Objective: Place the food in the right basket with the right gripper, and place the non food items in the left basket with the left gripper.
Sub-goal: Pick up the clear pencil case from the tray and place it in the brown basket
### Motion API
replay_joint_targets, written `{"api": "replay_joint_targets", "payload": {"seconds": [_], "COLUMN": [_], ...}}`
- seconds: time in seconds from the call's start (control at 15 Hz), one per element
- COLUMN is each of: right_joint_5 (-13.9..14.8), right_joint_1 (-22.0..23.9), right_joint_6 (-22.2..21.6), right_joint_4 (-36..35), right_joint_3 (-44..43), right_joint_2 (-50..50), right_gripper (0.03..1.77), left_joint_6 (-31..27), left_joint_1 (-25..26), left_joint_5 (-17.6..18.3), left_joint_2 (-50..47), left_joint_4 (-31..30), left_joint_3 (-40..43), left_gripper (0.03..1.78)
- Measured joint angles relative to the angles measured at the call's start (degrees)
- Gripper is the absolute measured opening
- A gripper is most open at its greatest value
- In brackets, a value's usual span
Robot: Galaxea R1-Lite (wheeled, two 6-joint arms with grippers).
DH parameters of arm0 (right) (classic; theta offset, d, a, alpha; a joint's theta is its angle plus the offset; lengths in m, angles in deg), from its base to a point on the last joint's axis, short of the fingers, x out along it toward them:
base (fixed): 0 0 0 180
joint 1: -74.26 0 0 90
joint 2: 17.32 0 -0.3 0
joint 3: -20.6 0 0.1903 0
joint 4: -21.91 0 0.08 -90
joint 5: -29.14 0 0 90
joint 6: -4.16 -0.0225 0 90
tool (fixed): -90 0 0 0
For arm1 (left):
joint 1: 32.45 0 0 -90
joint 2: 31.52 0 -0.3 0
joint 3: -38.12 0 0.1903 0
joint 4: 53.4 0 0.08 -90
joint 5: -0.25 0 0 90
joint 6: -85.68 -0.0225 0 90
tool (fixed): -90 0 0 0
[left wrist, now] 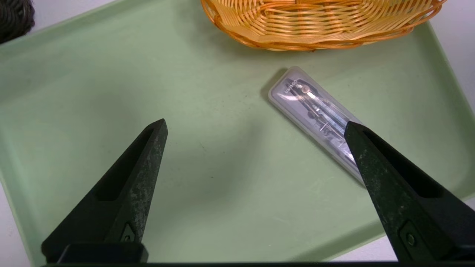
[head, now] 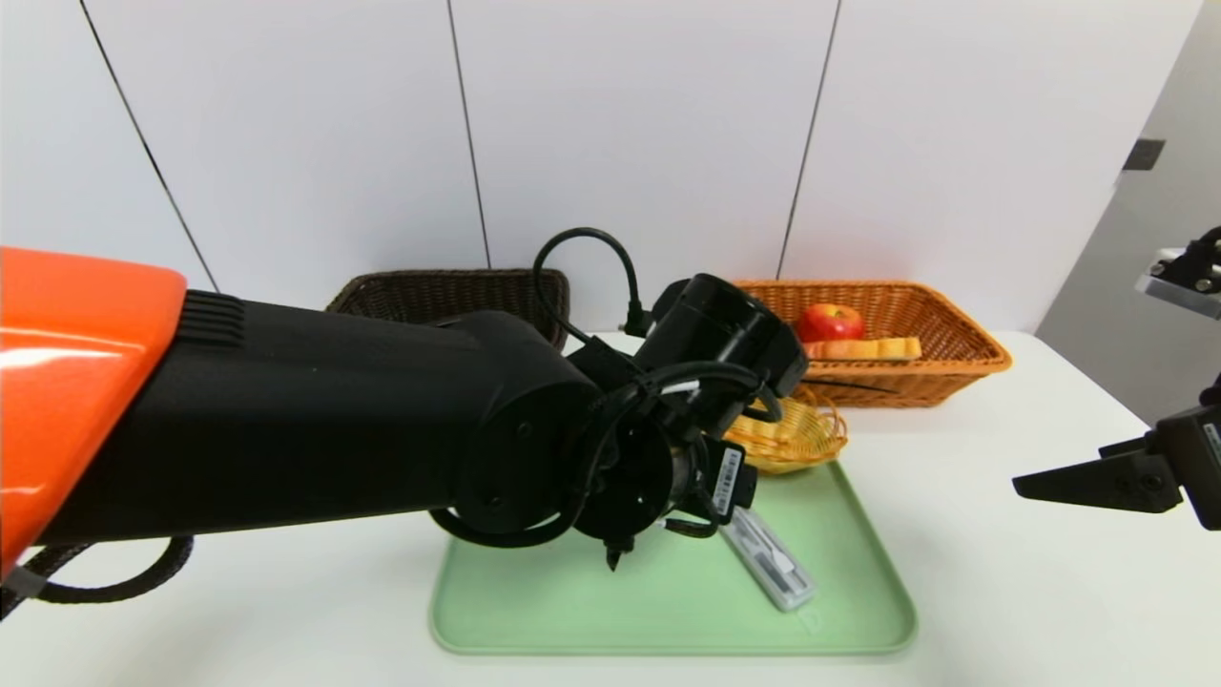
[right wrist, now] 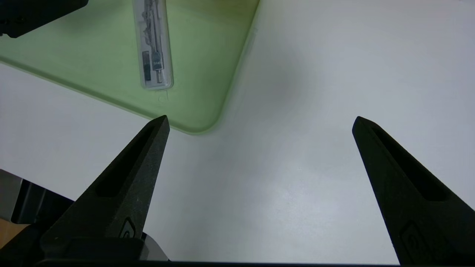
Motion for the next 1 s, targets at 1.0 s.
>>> {"api": "replay_joint_targets", "payload": {"seconds": [1.0], "right_joint_5": [-0.5], "right_joint_1": [-0.5], "right_joint_6": [-0.3], "right_joint_4": [-3.0], "right_joint_3": [4.8], "right_joint_2": [-0.3], "right_gripper": [1.69], "left_joint_6": [15.4], "left_joint_1": [-7.1], "left_joint_5": [-5.3], "left_joint_2": [11.5], "left_joint_4": [26.6], "left_joint_3": [-22.2], "left_gripper": [1.69]}}
